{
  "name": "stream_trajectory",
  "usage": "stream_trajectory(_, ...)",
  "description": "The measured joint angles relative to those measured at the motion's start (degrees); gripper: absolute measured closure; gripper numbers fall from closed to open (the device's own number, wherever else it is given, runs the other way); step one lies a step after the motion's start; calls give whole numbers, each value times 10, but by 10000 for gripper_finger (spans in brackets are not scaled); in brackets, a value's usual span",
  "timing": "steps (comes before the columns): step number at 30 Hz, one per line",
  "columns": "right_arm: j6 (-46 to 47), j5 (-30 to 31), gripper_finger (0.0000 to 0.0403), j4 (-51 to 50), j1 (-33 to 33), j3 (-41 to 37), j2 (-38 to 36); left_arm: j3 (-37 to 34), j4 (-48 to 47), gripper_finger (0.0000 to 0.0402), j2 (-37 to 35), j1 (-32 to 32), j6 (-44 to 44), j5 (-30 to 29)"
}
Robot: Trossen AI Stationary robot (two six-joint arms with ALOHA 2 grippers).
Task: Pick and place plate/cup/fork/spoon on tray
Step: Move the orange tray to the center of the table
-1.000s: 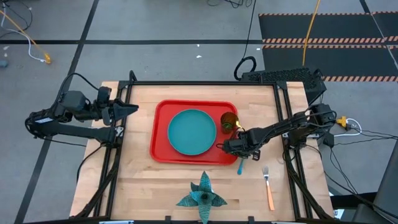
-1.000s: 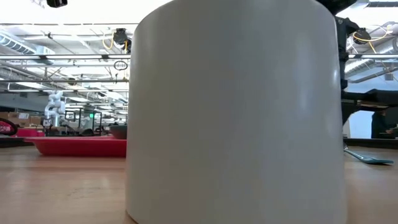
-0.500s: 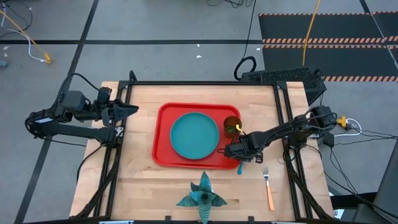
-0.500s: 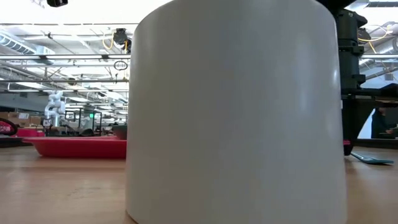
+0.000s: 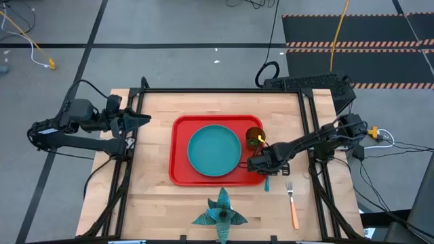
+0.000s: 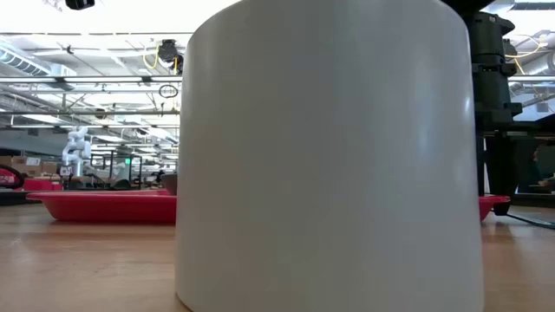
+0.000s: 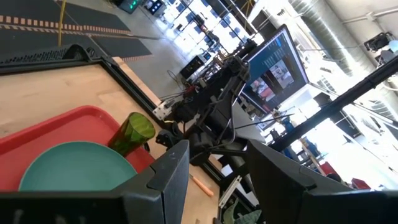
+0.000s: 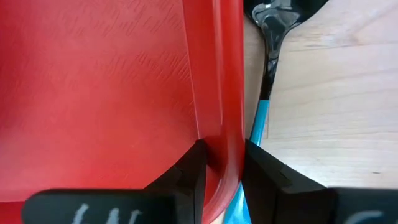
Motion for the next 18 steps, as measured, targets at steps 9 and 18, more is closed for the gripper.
stream_trajectory(9, 17, 6, 329, 11, 1, 0, -12, 0, 0, 238, 0, 0, -7, 0)
stream_trajectory(18, 26, 62, 275, -34, 1, -2, -51, 0, 0, 238, 0, 0, -7, 0)
